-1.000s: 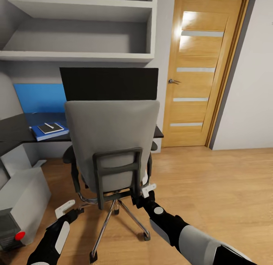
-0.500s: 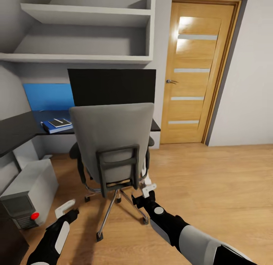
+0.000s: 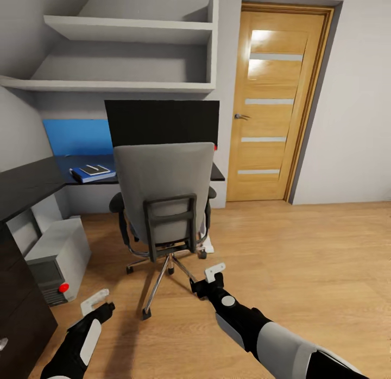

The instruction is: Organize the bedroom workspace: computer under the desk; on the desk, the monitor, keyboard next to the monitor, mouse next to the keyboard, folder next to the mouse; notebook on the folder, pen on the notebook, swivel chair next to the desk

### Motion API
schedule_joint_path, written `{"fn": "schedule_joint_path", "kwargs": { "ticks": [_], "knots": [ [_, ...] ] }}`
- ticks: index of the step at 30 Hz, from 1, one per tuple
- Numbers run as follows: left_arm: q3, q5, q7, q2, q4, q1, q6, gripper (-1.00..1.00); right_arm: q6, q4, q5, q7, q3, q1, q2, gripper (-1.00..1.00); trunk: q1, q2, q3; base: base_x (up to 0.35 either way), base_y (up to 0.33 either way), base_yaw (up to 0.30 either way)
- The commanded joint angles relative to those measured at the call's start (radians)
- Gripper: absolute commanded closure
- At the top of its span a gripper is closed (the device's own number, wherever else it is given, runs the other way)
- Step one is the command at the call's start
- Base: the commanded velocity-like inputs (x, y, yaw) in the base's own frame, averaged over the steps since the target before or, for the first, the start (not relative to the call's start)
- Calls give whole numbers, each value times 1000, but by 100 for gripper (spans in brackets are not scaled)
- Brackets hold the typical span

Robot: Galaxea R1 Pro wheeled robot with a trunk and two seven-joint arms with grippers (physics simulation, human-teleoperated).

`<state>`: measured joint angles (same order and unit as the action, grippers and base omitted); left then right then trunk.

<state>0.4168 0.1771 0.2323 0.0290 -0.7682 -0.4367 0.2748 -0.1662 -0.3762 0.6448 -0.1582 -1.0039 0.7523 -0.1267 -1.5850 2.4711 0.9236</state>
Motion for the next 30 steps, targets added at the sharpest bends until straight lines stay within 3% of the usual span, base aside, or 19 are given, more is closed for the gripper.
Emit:
{"fn": "schedule_joint_path", "kwargs": {
  "ticks": [1, 8, 16, 17, 21, 22, 30],
  "knots": [
    [2, 10, 4, 0, 7, 0, 4, -100, -4, 0, 9, -7, -9, 1, 0, -100, 1, 0, 1, -120, -70, 0],
    [2, 9, 3, 0, 52, 0, 4, -100, 4, 5, 13, -13, -14, 1, -1, -100, 1, 0, 1, -54, -32, 0],
    [1, 7, 3, 2, 102, 0, 3, -100, 10, 12, 20, -28, -9, -2, 5, -100, 31, -56, -24, -7, -4, 0],
    [-13, -25, 4, 3, 203, 0, -2, -100, 13, 14, 21, -80, -9, -5, 28, -100, 35, -63, -27, 0, 0, 0],
    [-17, -72, 5, 4, 259, 0, -8, -100, 13, 14, 21, -120, -9, -5, 32, -100, 50, -91, -40, 0, 0, 0],
    [-19, -119, 3, 12, 300, 0, -45, -100, 12, 15, 21, -161, -11, -6, 33, -100, 54, -98, -43, 0, 0, 0],
    [-19, -142, 1, 15, 338, 0, -100, -100, 9, 16, 21, -181, -11, -10, 33, -100, 85, -154, -71, 0, 0, 0]
  ]
}}
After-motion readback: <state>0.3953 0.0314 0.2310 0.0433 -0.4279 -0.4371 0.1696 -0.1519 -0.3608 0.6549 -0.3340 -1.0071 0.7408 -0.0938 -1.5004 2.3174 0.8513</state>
